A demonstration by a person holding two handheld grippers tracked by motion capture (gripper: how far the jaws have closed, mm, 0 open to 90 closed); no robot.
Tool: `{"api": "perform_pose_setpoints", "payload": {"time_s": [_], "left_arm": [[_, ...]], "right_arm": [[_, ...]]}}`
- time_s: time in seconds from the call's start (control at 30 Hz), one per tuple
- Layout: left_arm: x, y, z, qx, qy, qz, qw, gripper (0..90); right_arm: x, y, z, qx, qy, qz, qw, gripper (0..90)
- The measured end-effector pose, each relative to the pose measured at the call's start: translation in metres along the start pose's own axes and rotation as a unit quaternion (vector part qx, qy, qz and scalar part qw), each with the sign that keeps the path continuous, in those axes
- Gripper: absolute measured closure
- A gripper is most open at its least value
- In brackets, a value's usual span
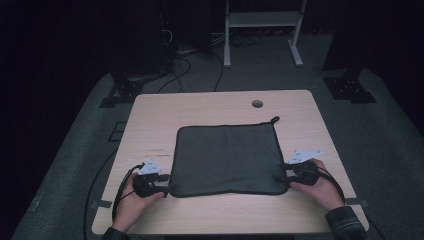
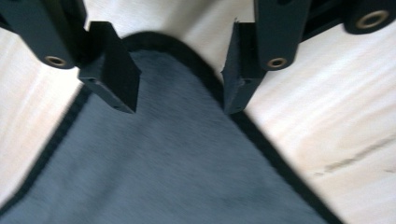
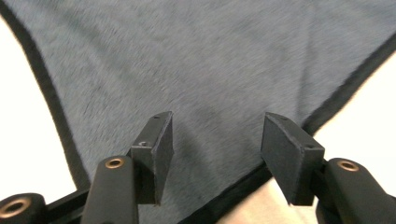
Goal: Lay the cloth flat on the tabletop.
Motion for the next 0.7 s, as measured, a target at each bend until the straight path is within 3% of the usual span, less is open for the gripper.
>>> {"api": "perform_pose_setpoints", "payload": {"time_s": [0.43, 0.7], "left_arm": [[-0.017, -0.006, 0.012, 0.019, 0.051, 0.017, 0.9984, 26.9], [-0.016, -0.008, 0.016, 0.023, 0.053, 0.024, 0.9980, 25.2]], "right_arm": [[-0.001, 0.009, -0.005, 0.015, -0.014, -0.014, 0.9997, 40.2], [-0.001, 0.015, -0.007, 0.021, -0.017, -0.013, 0.9996, 40.0]]}}
Point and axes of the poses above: each handheld gripper's, and its own axes: z roughly backward along the jaws, y roughly out of its top, x roughly to its right, the point moved 2 cm from there along -z, roughly forward along the jaws, and after that the axes turned 2 degrees about -y, right-handed, at the moved point
